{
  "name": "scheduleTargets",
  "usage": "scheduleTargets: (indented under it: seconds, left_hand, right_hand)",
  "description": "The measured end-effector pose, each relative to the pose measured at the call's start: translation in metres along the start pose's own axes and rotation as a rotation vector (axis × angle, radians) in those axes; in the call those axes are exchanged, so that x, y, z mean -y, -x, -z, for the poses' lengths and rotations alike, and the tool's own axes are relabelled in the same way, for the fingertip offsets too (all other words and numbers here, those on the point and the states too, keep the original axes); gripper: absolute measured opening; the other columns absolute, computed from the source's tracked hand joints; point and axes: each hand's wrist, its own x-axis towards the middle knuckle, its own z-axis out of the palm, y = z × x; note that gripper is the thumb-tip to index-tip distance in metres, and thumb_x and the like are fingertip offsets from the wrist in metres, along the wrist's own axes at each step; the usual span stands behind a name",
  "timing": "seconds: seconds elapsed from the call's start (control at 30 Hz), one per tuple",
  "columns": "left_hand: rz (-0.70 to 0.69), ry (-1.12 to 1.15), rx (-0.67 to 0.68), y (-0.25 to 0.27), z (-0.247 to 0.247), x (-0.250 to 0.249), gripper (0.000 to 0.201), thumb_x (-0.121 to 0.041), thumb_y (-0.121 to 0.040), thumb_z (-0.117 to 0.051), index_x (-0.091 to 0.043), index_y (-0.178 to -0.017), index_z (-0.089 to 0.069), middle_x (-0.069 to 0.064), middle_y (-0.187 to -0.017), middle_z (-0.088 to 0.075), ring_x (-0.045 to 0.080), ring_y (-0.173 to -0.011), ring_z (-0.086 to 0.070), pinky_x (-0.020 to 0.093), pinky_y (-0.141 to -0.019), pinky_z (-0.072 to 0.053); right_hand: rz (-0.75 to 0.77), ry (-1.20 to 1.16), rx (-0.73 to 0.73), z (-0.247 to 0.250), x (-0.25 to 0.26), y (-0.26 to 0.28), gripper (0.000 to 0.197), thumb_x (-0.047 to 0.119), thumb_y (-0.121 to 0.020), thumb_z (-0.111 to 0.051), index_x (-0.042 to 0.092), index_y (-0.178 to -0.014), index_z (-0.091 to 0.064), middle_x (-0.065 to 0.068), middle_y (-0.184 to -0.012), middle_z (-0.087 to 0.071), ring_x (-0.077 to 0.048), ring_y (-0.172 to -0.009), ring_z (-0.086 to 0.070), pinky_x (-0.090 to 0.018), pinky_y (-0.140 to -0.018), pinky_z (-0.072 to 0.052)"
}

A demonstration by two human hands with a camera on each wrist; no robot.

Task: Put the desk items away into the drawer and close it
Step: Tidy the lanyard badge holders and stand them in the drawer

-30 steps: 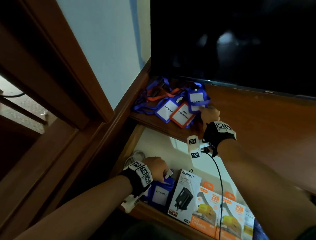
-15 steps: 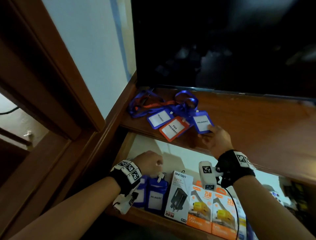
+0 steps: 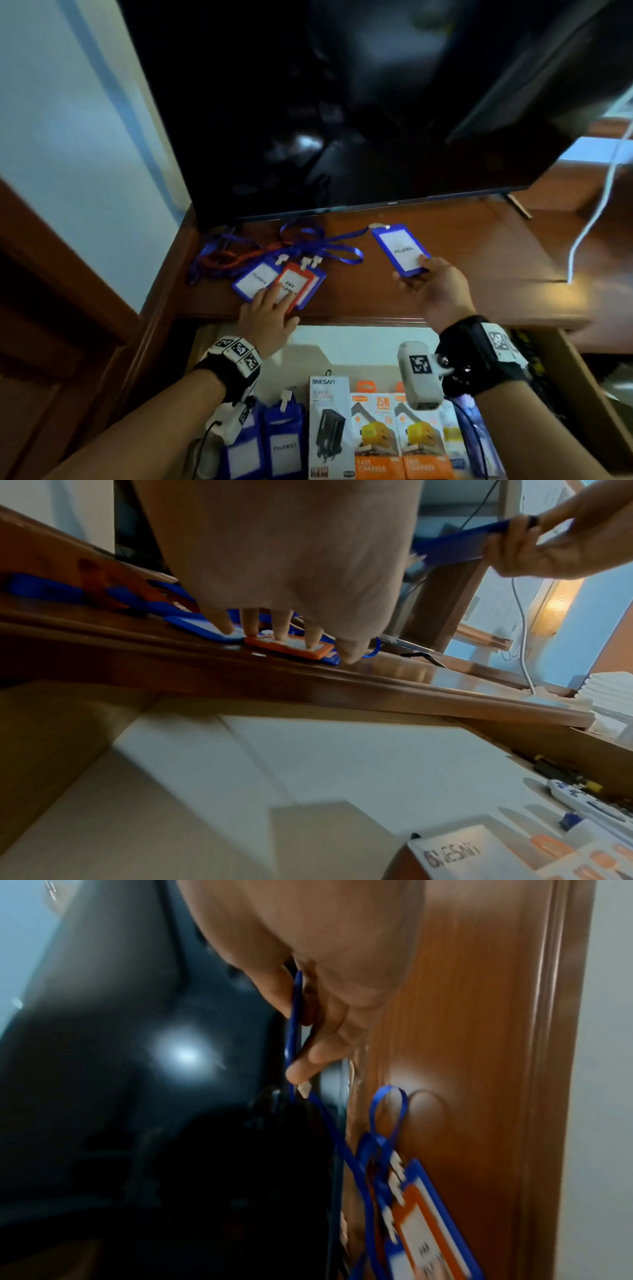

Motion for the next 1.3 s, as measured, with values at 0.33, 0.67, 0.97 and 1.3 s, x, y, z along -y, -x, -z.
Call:
scheduleTargets:
  seconds: [0.33,0.67,0.97,1.3]
  left_hand:
    - [0.128,0.005,0.087,-0.023,0.007,0.004,0.064,-0.055,-0.095,-0.034,-0.037,-0.151,-0.008,-0.007,-0.160,0.005,0.026,-0.146,-0.004,0.051,-0.114,-0.019]
    - [-0.077,0.497,-0.263,-0.016,0.031,-0.048,0.040,-0.027,-0.089,-0.062,-0.011,-0.125,-0.055,0.009,-0.138,-0.042,0.024,-0.124,-0.045,0.034,-0.105,-0.035]
    - [0.061,1.307,0.185,-0.010,0.084,-0.141,0.040,-0.050,-0.093,-0.050,-0.017,-0.107,-0.065,0.003,-0.107,-0.070,0.021,-0.102,-0.064,0.041,-0.092,-0.049]
    - [-0.040,1.315,0.121,-0.005,0.096,-0.139,0.035,0.002,-0.090,-0.054,-0.006,-0.124,-0.058,0.015,-0.112,-0.068,0.029,-0.105,-0.063,0.040,-0.095,-0.048]
  right_hand:
    - [0.151,-0.275,-0.077,0.049,0.055,-0.002,0.010,0.013,-0.096,-0.041,0.010,-0.091,-0.050,-0.006,-0.065,-0.070,-0.023,-0.054,-0.066,-0.031,-0.064,-0.046]
    - [0.052,-0.081,-0.020,0.055,0.008,0.021,0.018,0.014,-0.095,-0.044,0.017,-0.077,-0.045,-0.008,-0.059,-0.065,-0.022,-0.045,-0.059,-0.023,-0.046,-0.041]
    - [-0.044,0.282,0.271,0.033,-0.020,0.044,0.010,0.009,-0.089,-0.053,0.016,-0.082,-0.056,-0.015,-0.074,-0.064,-0.025,-0.053,-0.060,-0.027,-0.051,-0.038]
    - [0.000,0.388,0.190,0.034,-0.016,0.025,0.013,0.022,-0.092,-0.056,0.009,-0.094,-0.058,-0.016,-0.091,-0.060,-0.028,-0.078,-0.059,-0.034,-0.064,-0.049]
